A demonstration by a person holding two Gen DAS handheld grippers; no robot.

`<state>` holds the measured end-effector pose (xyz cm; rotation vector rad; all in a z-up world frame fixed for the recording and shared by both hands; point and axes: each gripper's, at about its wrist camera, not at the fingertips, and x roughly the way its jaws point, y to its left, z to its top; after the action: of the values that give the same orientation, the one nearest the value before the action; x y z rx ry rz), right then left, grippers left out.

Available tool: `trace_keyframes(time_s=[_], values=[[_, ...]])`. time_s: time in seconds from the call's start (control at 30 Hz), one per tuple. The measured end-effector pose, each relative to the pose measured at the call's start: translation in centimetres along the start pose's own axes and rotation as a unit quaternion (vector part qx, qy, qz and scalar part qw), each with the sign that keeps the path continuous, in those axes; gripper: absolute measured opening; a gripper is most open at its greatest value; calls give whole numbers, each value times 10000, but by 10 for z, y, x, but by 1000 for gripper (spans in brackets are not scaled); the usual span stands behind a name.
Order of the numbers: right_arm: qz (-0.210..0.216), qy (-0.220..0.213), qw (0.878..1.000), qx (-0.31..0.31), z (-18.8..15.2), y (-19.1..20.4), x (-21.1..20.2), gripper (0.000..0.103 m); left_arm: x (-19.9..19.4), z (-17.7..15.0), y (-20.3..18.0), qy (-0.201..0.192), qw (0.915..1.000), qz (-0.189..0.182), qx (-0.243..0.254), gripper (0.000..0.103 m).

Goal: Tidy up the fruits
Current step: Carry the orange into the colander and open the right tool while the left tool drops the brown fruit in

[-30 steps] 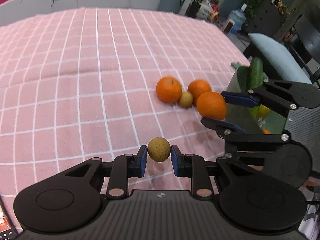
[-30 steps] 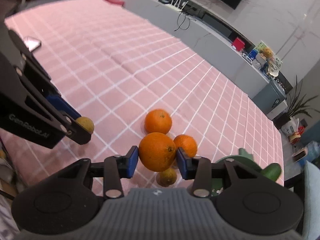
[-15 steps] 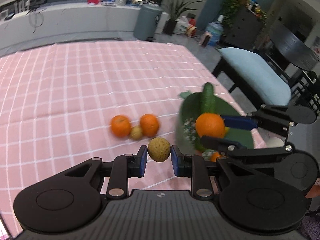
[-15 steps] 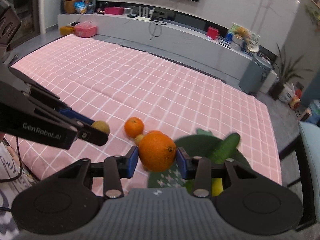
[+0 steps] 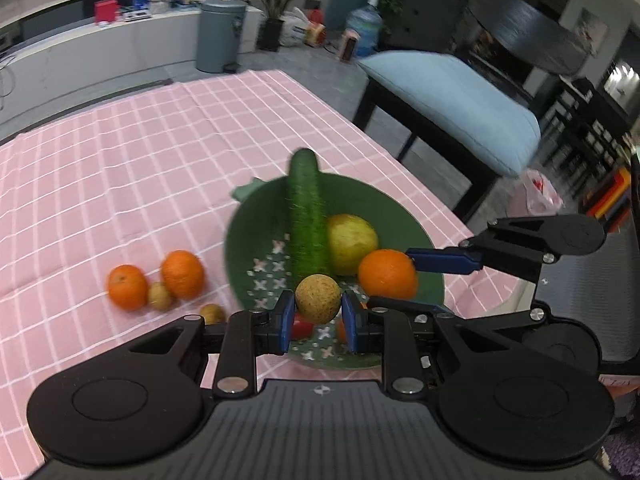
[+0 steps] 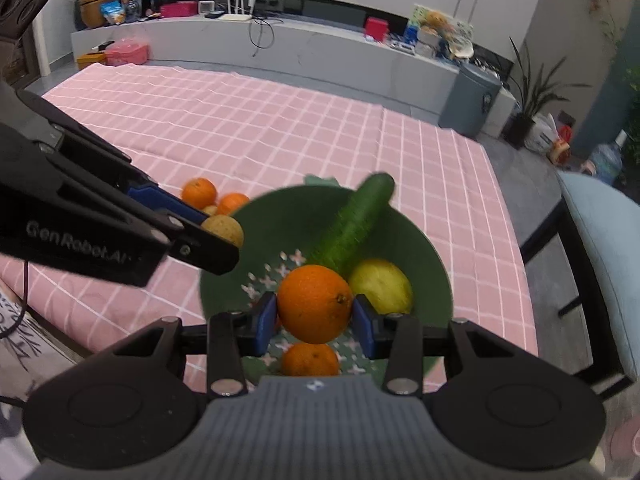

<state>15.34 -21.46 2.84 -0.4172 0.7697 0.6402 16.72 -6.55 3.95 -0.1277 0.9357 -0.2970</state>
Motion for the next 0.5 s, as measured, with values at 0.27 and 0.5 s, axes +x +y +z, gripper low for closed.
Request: trace_keyframes(time_s=[0.27,0.5], values=[[5,338,9994,120,-6,-17,22,38,23,0,-7,365,9991,87,205,28],[39,604,9981,80,-8,-19,39,38,42,0,-8,683,9969,131,370,28]])
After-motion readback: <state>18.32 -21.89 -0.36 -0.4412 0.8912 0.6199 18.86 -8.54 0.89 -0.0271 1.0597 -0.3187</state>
